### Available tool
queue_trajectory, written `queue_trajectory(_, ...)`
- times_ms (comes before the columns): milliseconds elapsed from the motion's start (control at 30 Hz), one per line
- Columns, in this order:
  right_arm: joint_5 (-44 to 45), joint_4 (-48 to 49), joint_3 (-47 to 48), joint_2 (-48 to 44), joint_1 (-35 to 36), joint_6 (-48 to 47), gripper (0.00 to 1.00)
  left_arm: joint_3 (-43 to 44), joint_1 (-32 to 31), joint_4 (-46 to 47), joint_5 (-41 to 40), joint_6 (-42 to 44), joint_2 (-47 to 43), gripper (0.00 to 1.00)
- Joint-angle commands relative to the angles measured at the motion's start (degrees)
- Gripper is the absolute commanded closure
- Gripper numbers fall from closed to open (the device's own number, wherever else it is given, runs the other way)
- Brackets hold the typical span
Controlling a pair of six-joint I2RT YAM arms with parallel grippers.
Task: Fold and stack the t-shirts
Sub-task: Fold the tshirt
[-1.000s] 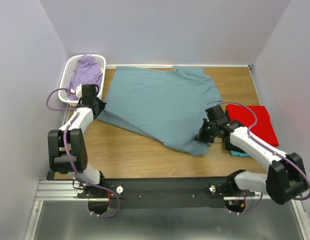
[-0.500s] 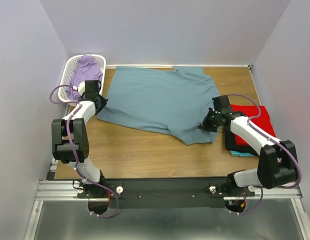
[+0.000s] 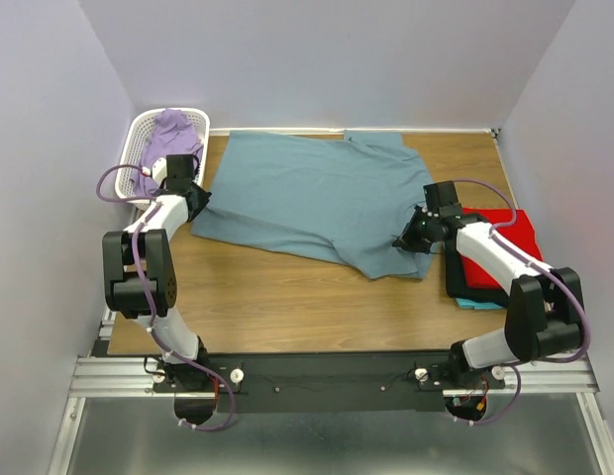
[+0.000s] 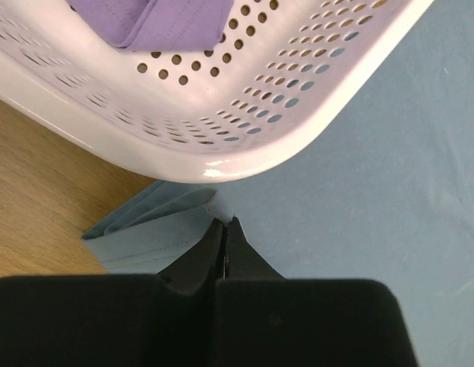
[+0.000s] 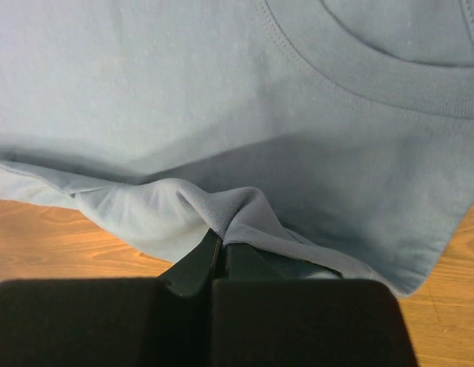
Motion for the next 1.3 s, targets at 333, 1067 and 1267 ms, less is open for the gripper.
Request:
queue_trajectory(333,-2.25,1.24,2.17,2.14,-2.4,-2.19,0.99,3.91,0.82,0.23,-1.03,-0.31,3.7,1.0)
queue_trajectory(1067,-3.75,2.29,4.89,5.83,-3.73,-2.89,0.99,9.1,0.82,-0.04,0.82,-0.05,8.44,1.0)
queue_trajectory(1267,-3.22,2.73,6.38,8.02,-3.81,-3.51,0.99,9.98,0.82,0.05,0.91,-0.31,9.85,1.0)
